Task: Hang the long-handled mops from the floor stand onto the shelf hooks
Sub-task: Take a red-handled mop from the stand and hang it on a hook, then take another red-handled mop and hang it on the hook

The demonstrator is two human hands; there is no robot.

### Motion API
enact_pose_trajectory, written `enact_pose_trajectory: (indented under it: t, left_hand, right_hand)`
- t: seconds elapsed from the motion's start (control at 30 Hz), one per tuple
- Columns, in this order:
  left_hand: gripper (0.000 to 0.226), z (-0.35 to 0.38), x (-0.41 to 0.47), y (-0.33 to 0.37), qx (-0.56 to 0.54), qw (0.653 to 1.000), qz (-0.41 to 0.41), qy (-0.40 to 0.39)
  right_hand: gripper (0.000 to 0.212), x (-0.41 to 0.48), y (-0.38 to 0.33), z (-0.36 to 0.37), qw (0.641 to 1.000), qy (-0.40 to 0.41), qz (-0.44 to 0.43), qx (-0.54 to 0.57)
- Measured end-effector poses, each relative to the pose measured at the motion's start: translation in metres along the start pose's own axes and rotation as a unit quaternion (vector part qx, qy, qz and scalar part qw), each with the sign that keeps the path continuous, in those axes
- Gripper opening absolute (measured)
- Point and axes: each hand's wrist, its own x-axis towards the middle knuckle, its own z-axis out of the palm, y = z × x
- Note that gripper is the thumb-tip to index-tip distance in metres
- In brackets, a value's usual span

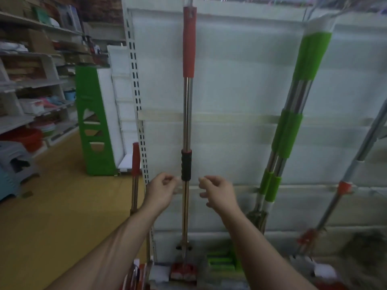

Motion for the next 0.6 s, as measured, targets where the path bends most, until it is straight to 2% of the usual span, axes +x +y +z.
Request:
enact_pose_trajectory:
  t: [0.1, 0.2, 0.6]
  left_hand:
    - [0.012, -0.009, -0.04, -0.014, -0.062, 0.997, -0.039, 0.008]
    - [0.012, -0.021, -0.076, -0.022, -0.099, 0.993, -0.06, 0.021]
    - [0.016, -0.086, -0.157, -0.064, -0.097, 0.98, -0.153, 0.083]
  right_hand:
    - [0.022, -0.027, 0.006, -0.007, 1.0, -0.024, 0.008, 0.004]
    - [0.015, -0.049, 0.011, -0.007, 0.998, -0.055, 0.013, 0.016]
    - [0.016, -0.107, 0.054, 0.036, 0.989, -0.145, 0.037, -0.006]
